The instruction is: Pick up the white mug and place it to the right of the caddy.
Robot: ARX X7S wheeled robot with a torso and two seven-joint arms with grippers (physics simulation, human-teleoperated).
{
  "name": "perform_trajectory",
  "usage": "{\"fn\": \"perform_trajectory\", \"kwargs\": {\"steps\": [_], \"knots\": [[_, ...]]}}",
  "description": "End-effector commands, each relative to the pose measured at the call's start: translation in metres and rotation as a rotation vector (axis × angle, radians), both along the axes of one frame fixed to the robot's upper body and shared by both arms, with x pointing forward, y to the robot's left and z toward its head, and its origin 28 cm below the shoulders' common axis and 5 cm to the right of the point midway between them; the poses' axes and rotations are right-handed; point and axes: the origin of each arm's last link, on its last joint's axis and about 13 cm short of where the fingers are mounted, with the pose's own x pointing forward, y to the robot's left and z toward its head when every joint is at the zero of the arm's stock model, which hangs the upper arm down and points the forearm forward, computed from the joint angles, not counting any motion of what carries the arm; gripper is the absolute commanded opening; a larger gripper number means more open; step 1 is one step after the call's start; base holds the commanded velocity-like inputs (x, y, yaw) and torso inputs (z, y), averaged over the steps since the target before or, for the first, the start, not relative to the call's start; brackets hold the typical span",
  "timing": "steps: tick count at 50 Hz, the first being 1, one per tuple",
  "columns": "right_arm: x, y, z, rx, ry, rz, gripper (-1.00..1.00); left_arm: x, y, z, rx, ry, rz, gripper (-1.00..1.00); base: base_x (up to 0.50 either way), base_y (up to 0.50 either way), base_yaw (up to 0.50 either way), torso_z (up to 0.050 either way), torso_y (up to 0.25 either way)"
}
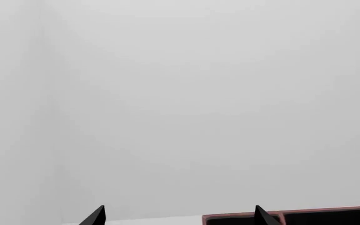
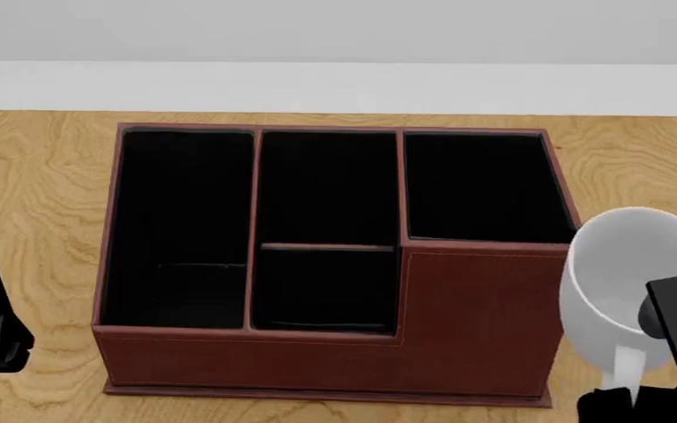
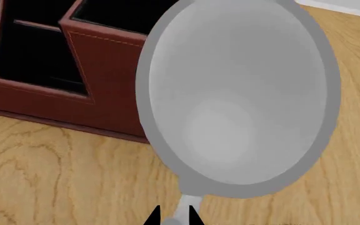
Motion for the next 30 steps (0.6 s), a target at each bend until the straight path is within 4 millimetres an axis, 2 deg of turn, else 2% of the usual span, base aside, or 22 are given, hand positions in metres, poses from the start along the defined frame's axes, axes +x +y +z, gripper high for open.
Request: {"fn": "perform_trajectory", "kwargs": {"steps": [1, 30], "knots": [[0.009, -0.007, 0.003, -0.031, -0.024, -0.05, -1.0, 0.0, 0.0, 0.0, 0.002, 0.0, 0.003, 1.0, 0.0, 0.0, 0.0, 0.0, 0.0], [0.041, -0.021, -0.013, -0.038, 0.003, -0.148, -1.0, 0.004, -0.002, -0.001, 0.007, 0.008, -0.001, 1.0, 0.0, 0.0, 0.0, 0.0, 0.001]]}}
